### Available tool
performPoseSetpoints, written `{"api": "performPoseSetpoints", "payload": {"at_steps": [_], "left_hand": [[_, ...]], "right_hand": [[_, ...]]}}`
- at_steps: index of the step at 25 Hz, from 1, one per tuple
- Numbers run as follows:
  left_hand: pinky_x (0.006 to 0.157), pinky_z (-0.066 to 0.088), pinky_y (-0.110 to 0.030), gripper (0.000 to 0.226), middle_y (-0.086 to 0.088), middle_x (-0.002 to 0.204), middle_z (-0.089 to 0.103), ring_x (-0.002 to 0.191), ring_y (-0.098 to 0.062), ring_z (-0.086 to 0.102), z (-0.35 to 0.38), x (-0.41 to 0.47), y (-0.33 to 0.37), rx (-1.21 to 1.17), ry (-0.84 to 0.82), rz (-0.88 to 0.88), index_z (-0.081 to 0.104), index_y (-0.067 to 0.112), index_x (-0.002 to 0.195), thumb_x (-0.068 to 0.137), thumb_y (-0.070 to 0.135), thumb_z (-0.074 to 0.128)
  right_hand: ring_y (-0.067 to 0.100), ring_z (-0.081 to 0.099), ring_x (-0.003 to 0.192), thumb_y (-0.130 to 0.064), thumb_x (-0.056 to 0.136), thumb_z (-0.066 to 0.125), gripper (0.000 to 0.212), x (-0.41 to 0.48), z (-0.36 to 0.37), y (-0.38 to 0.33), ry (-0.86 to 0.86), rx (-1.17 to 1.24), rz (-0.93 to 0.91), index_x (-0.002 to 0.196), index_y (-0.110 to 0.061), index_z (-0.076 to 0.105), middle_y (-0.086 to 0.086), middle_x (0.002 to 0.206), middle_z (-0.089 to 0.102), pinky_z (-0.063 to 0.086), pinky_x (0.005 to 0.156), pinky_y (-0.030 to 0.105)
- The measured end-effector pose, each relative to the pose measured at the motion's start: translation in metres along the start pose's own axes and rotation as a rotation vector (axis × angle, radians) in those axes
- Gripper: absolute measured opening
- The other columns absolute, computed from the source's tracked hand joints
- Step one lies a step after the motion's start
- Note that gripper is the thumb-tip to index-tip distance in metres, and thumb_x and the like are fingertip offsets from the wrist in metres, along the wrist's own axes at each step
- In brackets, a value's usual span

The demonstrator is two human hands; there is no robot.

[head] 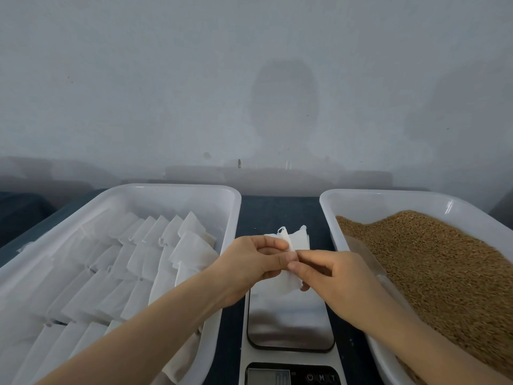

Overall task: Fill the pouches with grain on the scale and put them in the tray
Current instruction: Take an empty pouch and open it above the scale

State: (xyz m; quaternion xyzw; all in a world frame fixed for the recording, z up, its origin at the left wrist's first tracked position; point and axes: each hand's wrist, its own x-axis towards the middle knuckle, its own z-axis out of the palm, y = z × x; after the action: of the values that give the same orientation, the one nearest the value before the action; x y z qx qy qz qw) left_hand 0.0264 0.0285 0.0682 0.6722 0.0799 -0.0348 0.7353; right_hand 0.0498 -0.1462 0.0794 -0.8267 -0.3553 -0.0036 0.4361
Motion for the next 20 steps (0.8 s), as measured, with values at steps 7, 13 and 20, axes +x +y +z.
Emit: {"api": "performPoseSetpoints", "payload": {"at_steps": [7,13,20], "left_hand": [[0.071,0.05,-0.023,0.023,-0.006,0.087,0.073,0.08,-0.014,0.07,0.003,-0.002,0.003,0.027,0.005,0.037,0.063,0.014,0.087,0.072,0.017,0.08],[0.07,0.051,-0.02,0.015,-0.003,0.079,0.072,0.075,-0.011,0.068,0.014,-0.005,0.002,0.269,0.076,0.092,0.06,0.014,0.08,0.079,0.016,0.075],[0.06,0.045,-0.012,0.026,0.011,0.062,0.063,0.059,-0.002,0.057,0.019,-0.009,-0.001,0.406,0.073,0.317,0.055,0.023,0.067,0.075,0.012,0.077]], "right_hand": [[-0.003,0.064,0.065,-0.028,0.094,0.053,0.02,0.001,-0.003,-0.001,0.0,-0.037,0.058,0.1,-0.025,0.073,-0.017,0.066,0.067,0.047,0.059,0.013],[0.001,0.063,0.064,-0.012,0.092,0.056,0.013,-0.004,-0.006,-0.005,0.157,-0.108,0.087,0.087,-0.024,0.058,-0.003,0.069,0.067,0.05,0.057,0.016],[0.006,0.055,0.07,-0.001,0.091,0.051,0.022,0.0,-0.002,0.0,0.034,-0.247,0.049,0.09,-0.006,0.072,-0.008,0.075,0.053,0.045,0.067,0.015]]}}
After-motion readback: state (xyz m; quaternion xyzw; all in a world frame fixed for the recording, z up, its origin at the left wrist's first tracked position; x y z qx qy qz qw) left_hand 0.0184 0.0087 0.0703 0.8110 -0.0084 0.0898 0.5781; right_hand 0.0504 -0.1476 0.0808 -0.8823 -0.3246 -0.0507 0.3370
